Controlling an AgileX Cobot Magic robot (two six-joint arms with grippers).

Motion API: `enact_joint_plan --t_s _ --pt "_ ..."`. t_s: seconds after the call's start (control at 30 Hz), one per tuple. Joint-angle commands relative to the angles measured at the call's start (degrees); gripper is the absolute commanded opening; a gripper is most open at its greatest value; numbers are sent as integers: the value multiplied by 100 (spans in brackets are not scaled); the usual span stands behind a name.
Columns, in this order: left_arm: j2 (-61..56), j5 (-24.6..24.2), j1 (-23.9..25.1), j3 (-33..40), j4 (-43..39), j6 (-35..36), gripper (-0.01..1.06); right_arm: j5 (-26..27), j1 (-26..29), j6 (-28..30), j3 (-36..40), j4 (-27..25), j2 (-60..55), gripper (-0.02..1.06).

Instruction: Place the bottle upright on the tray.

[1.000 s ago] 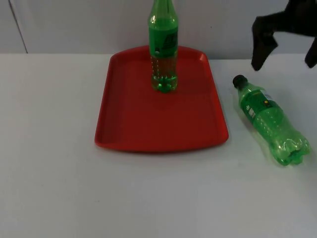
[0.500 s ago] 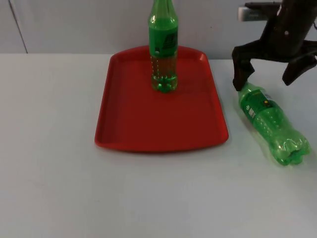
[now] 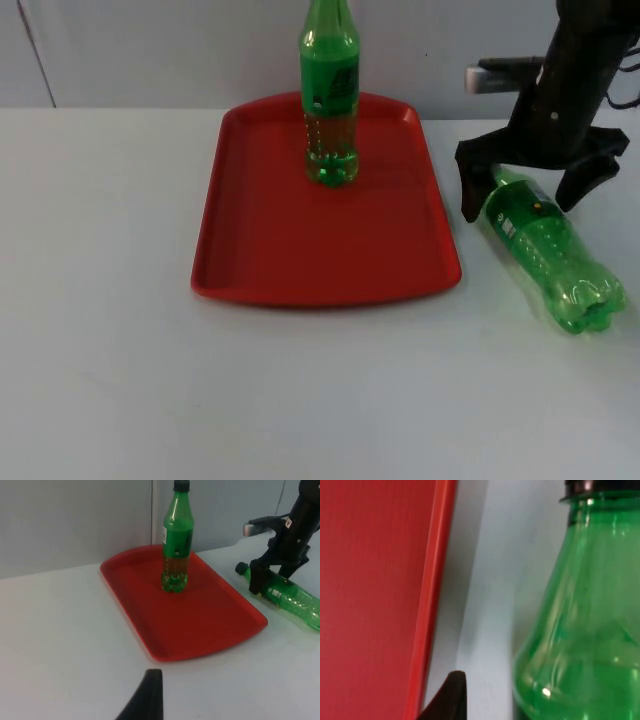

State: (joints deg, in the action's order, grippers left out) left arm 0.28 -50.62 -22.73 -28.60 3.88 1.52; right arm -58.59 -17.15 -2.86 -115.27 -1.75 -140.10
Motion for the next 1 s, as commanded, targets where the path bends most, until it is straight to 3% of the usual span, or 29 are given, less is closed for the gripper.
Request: enact_joint_plan --t_s 0.0,0.97 --pt "-28 27 12 23 -25 35 91 101 -25 -8 -19 41 15 101" --pt "-28 27 12 23 -37 35 91 317 -25 -14 -19 175 -136 101"
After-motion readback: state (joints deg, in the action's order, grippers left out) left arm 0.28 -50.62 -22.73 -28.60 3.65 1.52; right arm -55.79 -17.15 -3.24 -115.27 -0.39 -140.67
